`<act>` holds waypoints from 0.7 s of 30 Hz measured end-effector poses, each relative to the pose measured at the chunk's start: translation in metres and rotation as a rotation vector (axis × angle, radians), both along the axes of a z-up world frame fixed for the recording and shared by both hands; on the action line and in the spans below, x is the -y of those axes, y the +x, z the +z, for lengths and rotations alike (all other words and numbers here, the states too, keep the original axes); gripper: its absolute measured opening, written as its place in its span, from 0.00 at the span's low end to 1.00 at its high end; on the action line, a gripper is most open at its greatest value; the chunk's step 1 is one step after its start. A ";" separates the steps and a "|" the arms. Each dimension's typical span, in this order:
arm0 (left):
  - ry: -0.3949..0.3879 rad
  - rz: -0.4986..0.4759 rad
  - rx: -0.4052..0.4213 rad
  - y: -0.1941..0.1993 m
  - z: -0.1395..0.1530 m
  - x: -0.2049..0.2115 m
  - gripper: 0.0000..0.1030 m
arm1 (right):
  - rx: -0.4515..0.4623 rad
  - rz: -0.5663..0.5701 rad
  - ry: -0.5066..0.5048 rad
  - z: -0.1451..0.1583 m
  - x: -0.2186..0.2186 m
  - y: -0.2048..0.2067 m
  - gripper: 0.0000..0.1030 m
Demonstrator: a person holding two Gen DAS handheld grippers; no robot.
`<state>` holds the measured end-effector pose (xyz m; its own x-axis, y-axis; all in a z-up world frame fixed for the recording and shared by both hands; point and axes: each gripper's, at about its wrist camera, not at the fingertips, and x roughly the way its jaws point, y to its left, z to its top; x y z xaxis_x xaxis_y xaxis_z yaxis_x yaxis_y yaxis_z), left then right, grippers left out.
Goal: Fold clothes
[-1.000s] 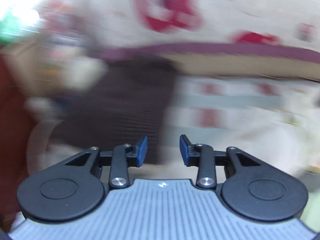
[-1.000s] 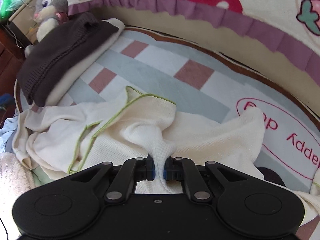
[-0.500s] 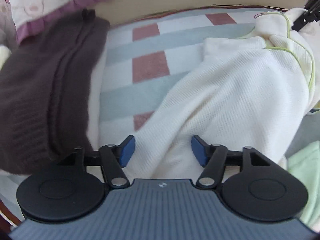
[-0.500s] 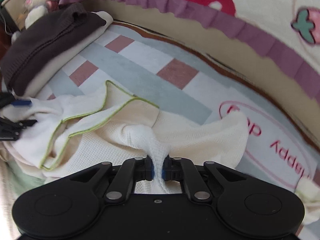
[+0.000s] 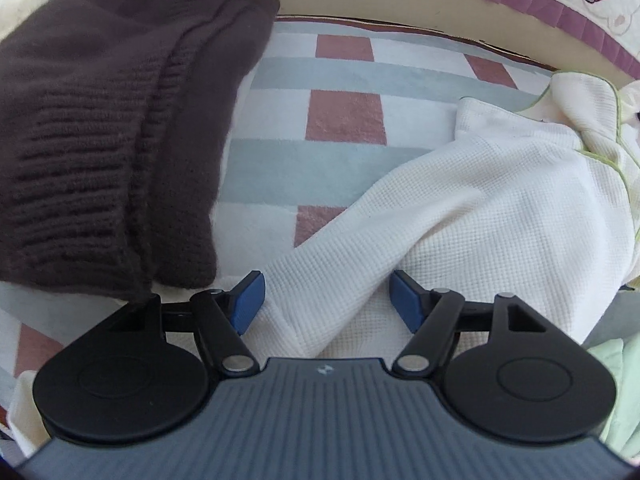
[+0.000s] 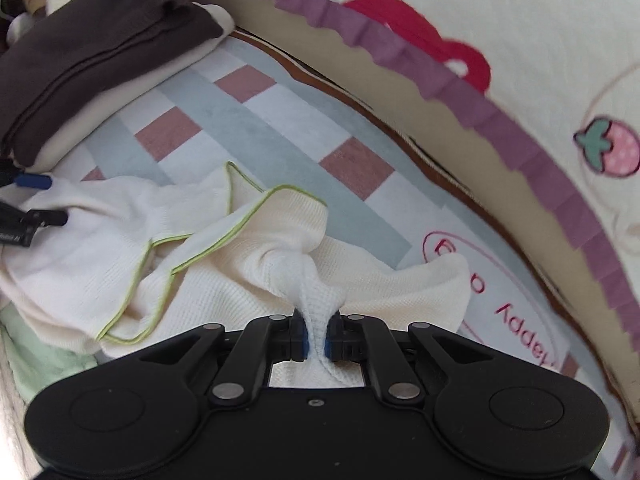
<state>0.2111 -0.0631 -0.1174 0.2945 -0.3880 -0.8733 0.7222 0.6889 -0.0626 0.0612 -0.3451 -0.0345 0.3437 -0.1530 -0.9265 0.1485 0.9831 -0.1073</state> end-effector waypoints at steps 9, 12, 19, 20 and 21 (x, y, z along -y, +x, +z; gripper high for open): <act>0.042 0.001 -0.008 -0.001 -0.005 0.006 0.21 | 0.210 -0.059 0.205 -0.037 0.015 -0.035 0.13; 0.085 -0.023 0.038 -0.005 -0.006 0.016 0.17 | 0.296 -0.103 0.258 -0.047 0.022 -0.053 0.18; 0.126 -0.072 0.167 -0.016 -0.013 0.031 0.27 | 0.370 -0.195 0.378 -0.077 0.050 -0.066 0.43; 0.130 -0.083 0.183 -0.017 -0.013 0.032 0.27 | 0.392 -0.214 0.396 -0.081 0.053 -0.070 0.41; 0.129 -0.093 0.185 -0.016 -0.013 0.033 0.27 | 0.418 -0.235 0.415 -0.085 0.055 -0.074 0.33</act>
<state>0.1953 -0.0963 -0.1304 0.4221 -0.3094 -0.8521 0.7738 0.6127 0.1608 -0.0124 -0.4002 -0.1198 0.6904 0.0743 -0.7196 0.3124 0.8665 0.3893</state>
